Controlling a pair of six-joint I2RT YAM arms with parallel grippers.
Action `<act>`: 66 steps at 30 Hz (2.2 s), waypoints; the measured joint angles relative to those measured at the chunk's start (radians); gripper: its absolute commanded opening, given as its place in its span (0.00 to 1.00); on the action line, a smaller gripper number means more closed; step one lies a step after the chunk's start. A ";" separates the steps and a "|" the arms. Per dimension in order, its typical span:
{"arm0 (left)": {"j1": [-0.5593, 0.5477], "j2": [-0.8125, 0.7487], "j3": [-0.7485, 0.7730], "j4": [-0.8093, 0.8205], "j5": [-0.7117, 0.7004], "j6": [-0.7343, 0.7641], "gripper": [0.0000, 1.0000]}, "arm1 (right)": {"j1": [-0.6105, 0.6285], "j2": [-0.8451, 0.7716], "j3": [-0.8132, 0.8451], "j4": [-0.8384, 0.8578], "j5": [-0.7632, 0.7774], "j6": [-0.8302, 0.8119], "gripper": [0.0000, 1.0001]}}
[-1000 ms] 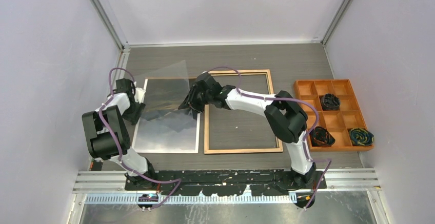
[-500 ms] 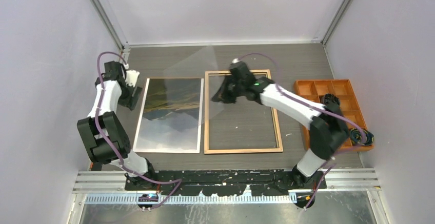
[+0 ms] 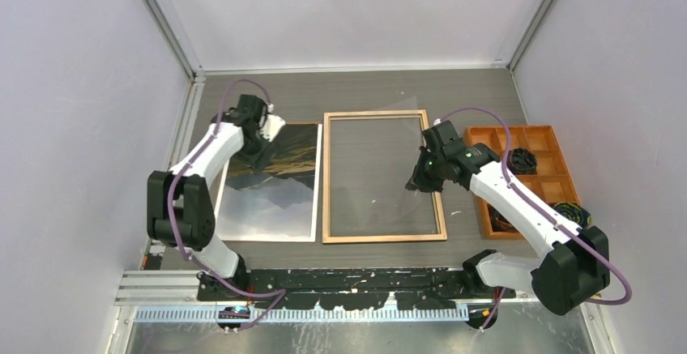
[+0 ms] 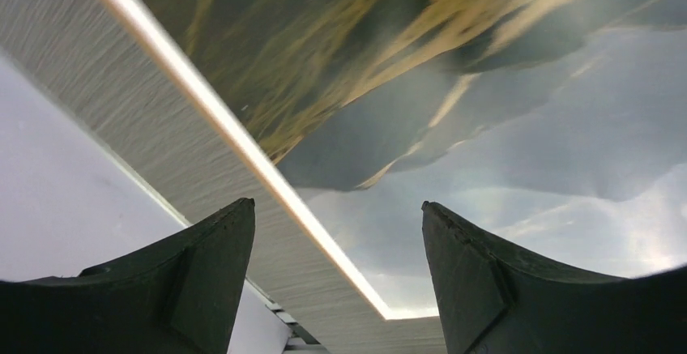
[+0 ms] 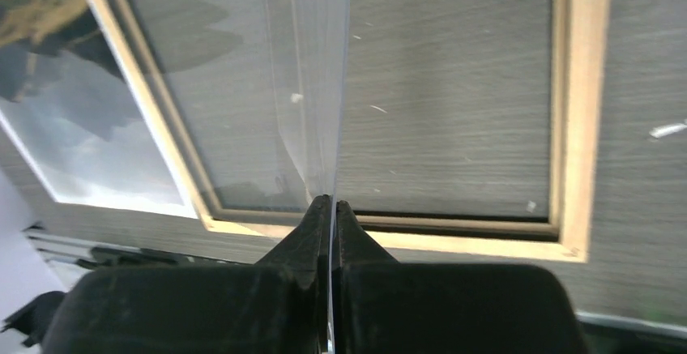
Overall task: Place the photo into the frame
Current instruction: Pick up the photo frame item at the center of the board, then place the photo frame item in the photo frame.
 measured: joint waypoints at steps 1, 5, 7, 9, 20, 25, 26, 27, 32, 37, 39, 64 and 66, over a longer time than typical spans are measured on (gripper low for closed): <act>-0.020 0.008 0.000 0.000 -0.002 -0.007 0.77 | -0.004 -0.001 0.000 -0.015 0.004 -0.011 0.01; -0.135 0.059 0.016 0.000 -0.016 -0.036 0.76 | -0.027 -0.001 0.000 -0.094 0.026 -0.060 0.01; -0.176 0.083 0.035 0.002 -0.017 -0.048 0.76 | -0.031 -0.001 0.000 -0.110 0.032 -0.074 0.01; -0.209 0.102 0.056 0.002 -0.014 -0.068 0.76 | -0.035 -0.001 0.000 -0.118 0.035 -0.089 0.01; -0.328 0.199 0.148 0.032 0.005 -0.161 0.76 | -0.043 0.039 -0.007 -0.055 0.013 -0.105 0.01; -0.357 0.249 0.148 0.056 0.002 -0.176 0.76 | -0.046 -0.013 -0.109 0.057 -0.015 -0.067 0.01; -0.362 0.258 0.148 0.064 0.000 -0.176 0.76 | -0.046 -0.026 -0.131 0.076 -0.020 -0.060 0.01; -0.365 0.264 0.148 0.071 -0.002 -0.176 0.76 | -0.046 -0.039 -0.146 0.086 -0.021 -0.053 0.01; -0.371 0.300 0.148 0.101 -0.007 -0.183 0.76 | -0.046 -0.133 -0.191 0.120 -0.027 -0.032 0.01; -0.373 0.317 0.149 0.103 0.024 -0.202 0.76 | -0.045 -0.237 -0.195 0.115 -0.002 -0.030 0.01; -0.378 0.319 0.156 0.102 0.032 -0.204 0.76 | -0.045 -0.252 -0.195 0.109 0.014 -0.031 0.01; -0.447 0.373 0.173 0.188 -0.045 -0.163 0.76 | -0.045 -0.228 -0.188 0.061 0.082 -0.059 0.01; -0.440 0.350 0.138 0.212 -0.057 -0.147 0.76 | -0.045 -0.210 -0.187 0.066 0.067 -0.064 0.01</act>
